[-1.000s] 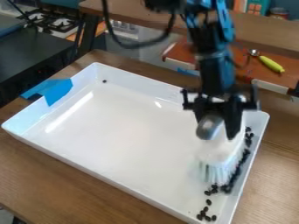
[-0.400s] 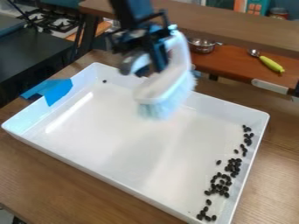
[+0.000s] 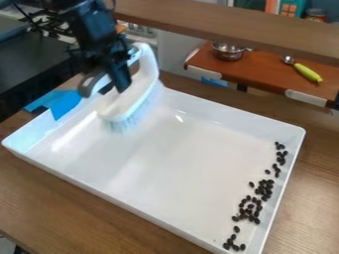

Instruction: Sweep into pile

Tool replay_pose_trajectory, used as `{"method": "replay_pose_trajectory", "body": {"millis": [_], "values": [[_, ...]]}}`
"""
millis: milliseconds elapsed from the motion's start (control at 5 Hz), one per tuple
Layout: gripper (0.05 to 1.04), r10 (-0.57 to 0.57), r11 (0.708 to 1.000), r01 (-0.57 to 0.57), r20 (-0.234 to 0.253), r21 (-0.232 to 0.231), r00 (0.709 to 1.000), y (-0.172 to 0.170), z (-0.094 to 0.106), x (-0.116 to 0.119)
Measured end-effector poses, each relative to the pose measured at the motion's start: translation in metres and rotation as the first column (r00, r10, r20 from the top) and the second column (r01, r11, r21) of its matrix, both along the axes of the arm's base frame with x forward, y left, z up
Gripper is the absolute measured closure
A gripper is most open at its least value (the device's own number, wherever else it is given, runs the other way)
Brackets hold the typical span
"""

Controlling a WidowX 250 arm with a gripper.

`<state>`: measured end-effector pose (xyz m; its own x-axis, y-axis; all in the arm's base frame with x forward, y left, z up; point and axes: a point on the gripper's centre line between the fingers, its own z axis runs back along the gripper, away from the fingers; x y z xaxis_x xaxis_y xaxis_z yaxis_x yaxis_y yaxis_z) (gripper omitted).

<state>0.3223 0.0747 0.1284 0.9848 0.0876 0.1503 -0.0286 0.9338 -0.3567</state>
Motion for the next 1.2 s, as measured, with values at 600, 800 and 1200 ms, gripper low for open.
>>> {"method": "replay_pose_trajectory", "body": {"millis": [600, 800, 1200], "values": [[0.599, 0.076, 0.989, -0.078, 0.026, 0.128, 0.997, 0.087, -0.036, -0.007], [0.599, 0.093, 0.98, -0.091, 0.0, 0.176, 0.996, 0.109, -0.04, -0.012], [0.599, 0.106, 0.96, -0.085, -0.065, 0.267, 0.992, 0.125, -0.048, -0.02]]}}
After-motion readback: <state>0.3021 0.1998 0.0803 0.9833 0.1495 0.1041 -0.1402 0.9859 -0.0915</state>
